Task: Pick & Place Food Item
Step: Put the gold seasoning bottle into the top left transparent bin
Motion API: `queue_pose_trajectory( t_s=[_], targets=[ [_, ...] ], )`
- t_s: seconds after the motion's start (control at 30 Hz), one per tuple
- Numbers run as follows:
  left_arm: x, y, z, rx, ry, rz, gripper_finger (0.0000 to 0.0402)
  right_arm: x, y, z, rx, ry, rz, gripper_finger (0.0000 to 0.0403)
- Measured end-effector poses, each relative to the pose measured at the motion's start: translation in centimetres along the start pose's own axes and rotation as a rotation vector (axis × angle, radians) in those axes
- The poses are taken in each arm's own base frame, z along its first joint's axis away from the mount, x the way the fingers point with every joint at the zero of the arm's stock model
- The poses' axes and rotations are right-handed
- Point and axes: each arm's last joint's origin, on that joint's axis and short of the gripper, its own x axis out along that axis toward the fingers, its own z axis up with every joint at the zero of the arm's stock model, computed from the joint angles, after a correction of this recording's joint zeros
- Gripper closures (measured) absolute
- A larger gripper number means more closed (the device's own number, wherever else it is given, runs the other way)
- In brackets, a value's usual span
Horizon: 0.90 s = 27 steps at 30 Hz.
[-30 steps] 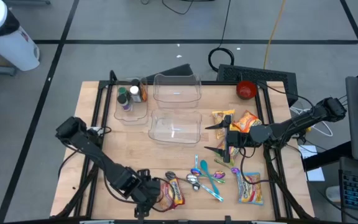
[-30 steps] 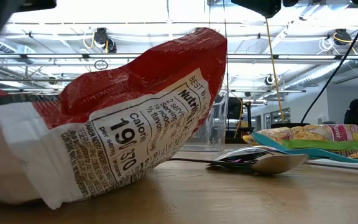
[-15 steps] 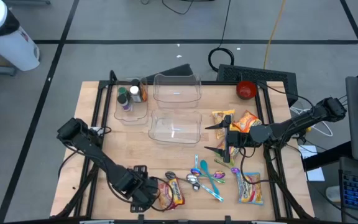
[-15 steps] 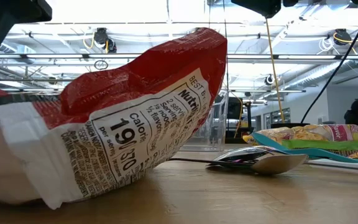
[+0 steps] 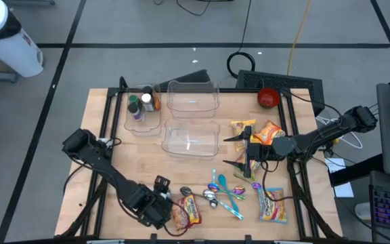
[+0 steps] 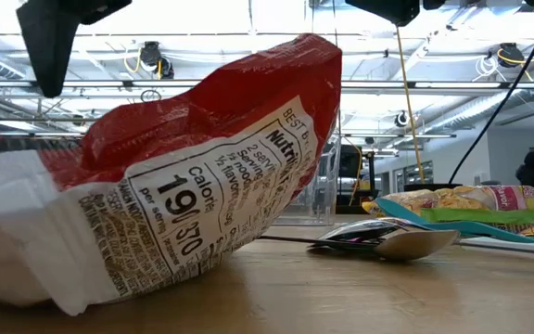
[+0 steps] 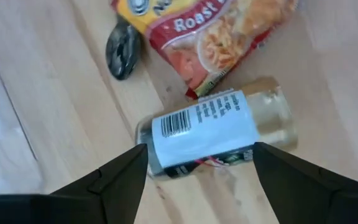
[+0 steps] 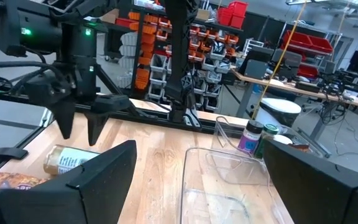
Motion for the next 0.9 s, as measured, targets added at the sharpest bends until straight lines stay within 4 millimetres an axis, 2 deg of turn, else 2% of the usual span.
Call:
queue_pose_trajectory(
  t_s=[0.33,0.53,0.7,0.9],
  targets=[
    [3.8,-0.1,-1.4,0.373,-0.006,0.035,0.0126,0.0,0.1,0.0,-0.018,-0.002,0.005,0.0057],
    [5.7,0.1,-1.7,0.502,-0.091,0.111,0.0124,0.0,0.1,0.1,-0.017,-0.006,0.004,0.0057],
    [6.9,0.9,-1.9,0.449,-0.124,0.128,0.0124,0.0,0.1,0.1,-0.016,-0.007,0.003,0.0057],
    [8.0,1.9,-2.4,0.233,-0.138,0.091,0.0139,0.0,0.1,0.1,-0.023,-0.007,0.003,0.0057]
  ],
)
